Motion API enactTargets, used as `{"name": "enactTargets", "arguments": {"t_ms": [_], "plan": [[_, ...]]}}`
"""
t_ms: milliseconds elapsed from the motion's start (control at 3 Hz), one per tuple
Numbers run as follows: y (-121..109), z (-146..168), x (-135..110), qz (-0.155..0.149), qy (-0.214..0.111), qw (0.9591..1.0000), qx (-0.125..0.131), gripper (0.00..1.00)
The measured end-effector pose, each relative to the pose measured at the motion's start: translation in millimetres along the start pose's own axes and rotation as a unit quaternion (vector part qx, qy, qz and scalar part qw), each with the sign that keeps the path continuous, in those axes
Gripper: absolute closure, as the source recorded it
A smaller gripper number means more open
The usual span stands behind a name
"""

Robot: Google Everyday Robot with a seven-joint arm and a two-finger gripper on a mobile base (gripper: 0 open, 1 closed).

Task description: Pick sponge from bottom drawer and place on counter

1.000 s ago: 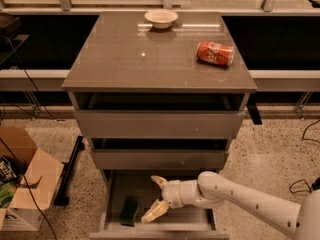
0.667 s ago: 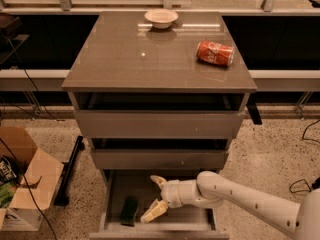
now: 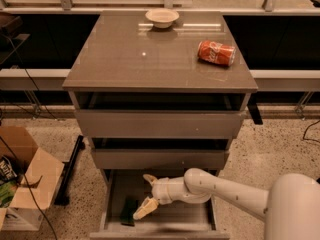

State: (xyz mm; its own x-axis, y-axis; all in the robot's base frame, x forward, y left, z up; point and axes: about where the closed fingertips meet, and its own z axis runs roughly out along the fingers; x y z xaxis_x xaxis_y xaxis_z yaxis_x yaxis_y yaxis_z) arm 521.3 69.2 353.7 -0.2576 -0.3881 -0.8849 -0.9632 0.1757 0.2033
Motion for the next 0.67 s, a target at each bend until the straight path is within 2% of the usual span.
{"name": "enactTargets", "arguments": {"t_ms": [333, 667], "plan": [[-13, 43, 29, -0.009, 0.031, 0.9995, 0.001, 0.00], [-21, 70, 46, -0.019, 0.047, 0.9986, 0.012, 0.00]]}}
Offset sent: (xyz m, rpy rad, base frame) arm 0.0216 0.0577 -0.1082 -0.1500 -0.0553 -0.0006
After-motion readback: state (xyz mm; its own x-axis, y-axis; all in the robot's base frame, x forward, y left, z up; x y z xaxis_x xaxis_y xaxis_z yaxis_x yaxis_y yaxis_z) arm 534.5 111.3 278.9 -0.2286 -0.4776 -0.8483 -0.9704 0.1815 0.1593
